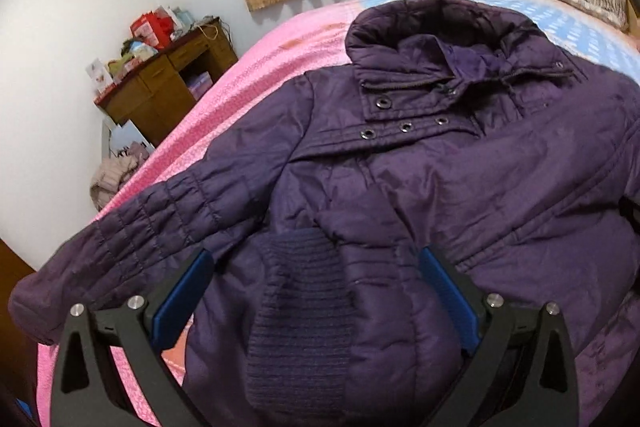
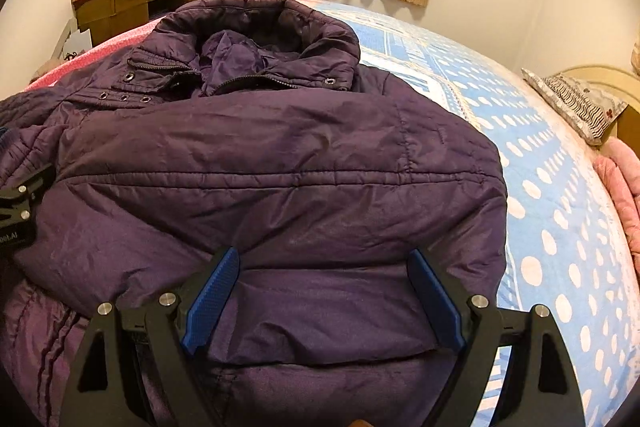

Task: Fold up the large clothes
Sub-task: 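Release the cuff and smooth the folded sleeve flat with the right gripper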

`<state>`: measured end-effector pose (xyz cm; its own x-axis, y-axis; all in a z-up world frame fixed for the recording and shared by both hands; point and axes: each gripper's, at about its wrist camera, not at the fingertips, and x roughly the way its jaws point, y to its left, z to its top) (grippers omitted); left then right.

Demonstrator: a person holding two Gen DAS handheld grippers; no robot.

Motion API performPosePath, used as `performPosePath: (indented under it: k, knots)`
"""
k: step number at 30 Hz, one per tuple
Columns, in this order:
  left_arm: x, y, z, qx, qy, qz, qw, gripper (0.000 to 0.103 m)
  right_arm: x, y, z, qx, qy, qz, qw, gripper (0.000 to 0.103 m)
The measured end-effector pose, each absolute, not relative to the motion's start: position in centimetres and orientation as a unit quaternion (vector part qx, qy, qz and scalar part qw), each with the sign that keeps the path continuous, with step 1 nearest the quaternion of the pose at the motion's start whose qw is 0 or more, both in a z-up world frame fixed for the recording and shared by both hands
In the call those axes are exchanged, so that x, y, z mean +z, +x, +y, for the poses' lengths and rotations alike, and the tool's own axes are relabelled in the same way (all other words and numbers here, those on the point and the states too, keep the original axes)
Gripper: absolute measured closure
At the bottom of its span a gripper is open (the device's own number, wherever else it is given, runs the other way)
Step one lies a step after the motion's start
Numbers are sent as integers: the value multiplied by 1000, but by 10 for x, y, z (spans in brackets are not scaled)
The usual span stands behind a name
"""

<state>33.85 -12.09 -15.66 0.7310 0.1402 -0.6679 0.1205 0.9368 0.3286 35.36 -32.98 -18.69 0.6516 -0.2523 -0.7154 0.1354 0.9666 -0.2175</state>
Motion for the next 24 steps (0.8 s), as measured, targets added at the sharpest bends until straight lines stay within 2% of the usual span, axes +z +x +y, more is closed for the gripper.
performPosePath:
  k: [5,11,15,19,24]
  knots:
    - [-161,331,-124,4,174,362,916,0,-185,352,-327,-107,-82,400,907,16]
    - [-161,335,-114,6,164,373,913,0,-143,344,-358,-116,-17,351,929,16]
    - [-161,334,-106,7,154,377,913,0,-159,362,-384,-113,9,389,914,16]
    - [-161,334,-104,9,152,378,913,0,-181,365,-360,-118,-57,402,906,16]
    - [-157,329,-103,12,155,373,915,0,-170,365,-345,-126,-100,410,898,16]
